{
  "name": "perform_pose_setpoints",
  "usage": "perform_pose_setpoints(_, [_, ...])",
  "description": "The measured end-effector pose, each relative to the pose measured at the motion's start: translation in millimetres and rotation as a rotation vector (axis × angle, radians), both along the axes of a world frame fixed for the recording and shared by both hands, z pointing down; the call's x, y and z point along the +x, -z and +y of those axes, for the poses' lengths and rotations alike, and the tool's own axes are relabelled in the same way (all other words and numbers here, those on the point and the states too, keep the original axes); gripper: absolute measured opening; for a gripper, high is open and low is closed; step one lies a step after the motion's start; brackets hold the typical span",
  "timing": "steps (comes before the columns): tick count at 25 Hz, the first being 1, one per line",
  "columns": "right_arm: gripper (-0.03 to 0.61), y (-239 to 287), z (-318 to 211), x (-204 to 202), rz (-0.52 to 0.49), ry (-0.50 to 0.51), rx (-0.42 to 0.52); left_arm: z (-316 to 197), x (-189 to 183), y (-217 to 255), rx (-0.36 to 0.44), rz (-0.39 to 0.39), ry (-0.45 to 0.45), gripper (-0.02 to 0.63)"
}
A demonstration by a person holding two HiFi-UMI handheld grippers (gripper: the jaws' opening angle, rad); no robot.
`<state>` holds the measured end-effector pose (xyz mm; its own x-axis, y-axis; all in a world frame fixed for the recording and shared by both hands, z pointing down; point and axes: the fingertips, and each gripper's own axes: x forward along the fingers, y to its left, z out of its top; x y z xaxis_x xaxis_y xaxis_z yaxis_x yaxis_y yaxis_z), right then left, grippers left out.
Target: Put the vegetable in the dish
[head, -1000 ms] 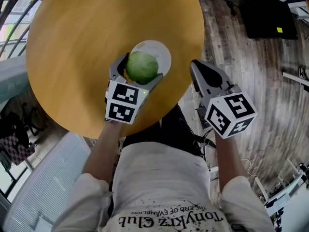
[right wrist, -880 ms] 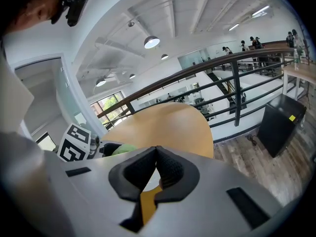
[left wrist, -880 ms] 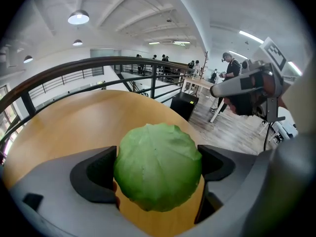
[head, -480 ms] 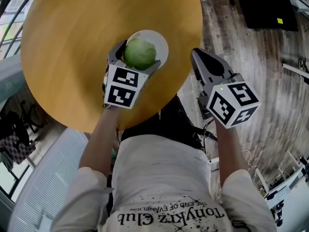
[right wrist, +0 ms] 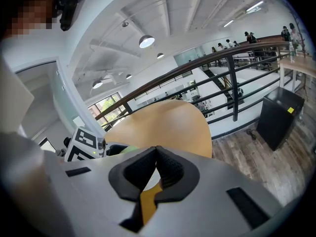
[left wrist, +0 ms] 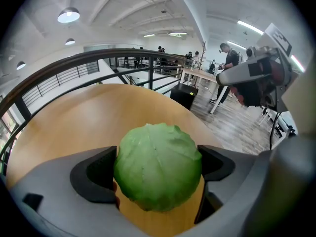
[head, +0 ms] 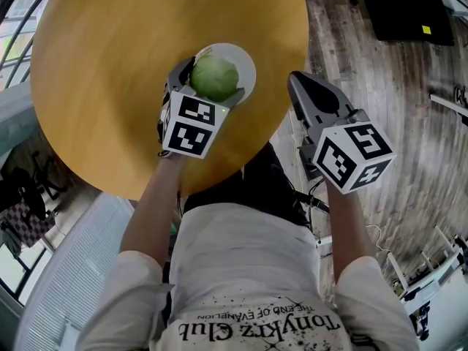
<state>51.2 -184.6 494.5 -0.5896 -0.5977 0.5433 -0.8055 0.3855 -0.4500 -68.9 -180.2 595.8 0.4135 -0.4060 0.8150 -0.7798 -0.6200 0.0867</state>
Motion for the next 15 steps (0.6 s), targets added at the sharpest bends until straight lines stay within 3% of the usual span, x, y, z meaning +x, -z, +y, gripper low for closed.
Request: perform_pose_setpoints(15, [0.021,-4.8,1.5,1.5,-0.009,-0.007,-0.009,-2.2,7.4,-24.9,-0.041,-0.086,-0.080,0.499])
